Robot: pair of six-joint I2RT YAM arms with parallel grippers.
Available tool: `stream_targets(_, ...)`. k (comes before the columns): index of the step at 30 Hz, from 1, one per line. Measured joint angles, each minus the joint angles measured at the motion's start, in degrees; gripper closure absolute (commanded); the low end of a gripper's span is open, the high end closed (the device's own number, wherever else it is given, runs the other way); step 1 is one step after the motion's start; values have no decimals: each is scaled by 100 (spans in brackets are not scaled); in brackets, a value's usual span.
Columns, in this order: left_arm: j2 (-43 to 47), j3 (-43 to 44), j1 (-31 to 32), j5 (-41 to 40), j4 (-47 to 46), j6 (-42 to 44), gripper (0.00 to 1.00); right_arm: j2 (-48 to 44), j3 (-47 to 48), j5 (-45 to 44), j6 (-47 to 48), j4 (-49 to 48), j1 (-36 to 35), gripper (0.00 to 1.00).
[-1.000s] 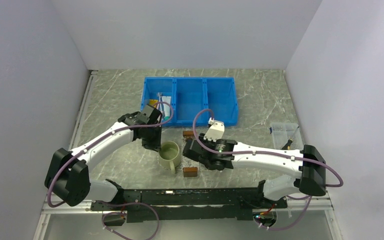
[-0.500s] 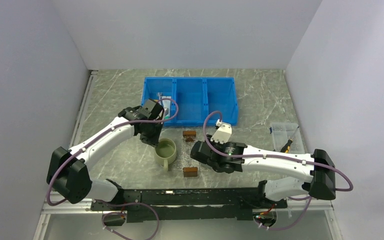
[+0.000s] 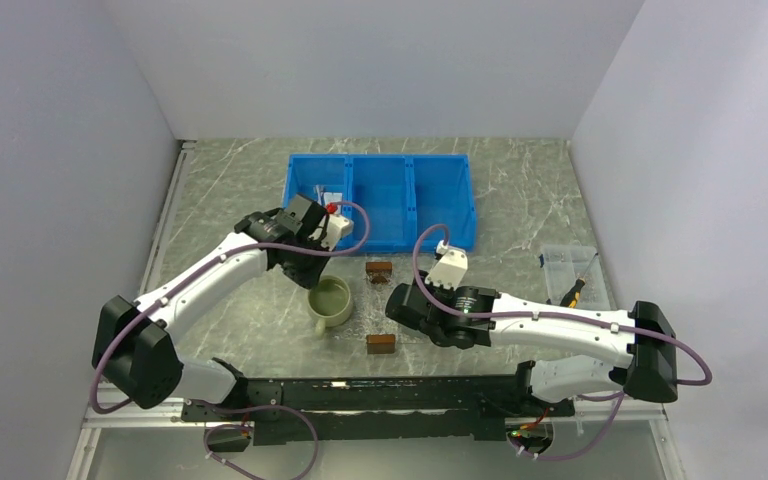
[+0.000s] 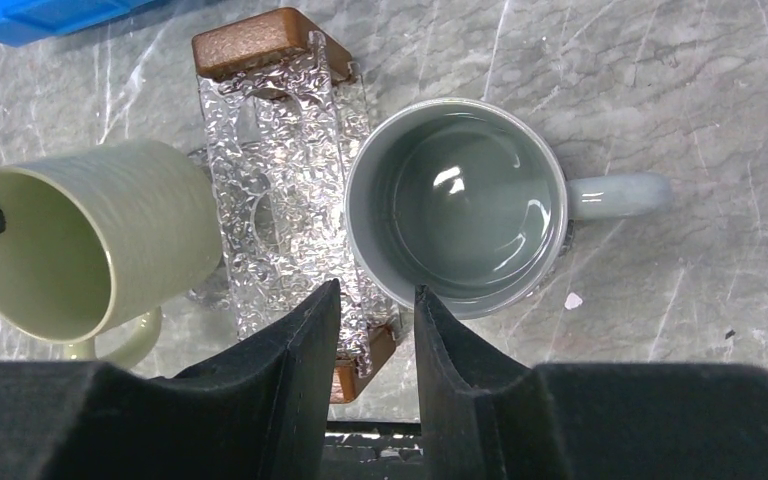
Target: Prepare toiletry sets of a toothbrush and toothpaste on the tray
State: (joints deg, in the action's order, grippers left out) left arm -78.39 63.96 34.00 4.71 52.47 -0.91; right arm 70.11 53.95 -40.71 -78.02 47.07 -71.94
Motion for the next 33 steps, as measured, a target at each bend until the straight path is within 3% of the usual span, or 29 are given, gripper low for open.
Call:
stream_targets(13,-24,2,7,723,-249,1029,100,0,-42,-39,46,-42,0,64)
stream_targets(33,-525,2,7,798,-319,1165,100,-114,-195,-101,48,-46,0,63)
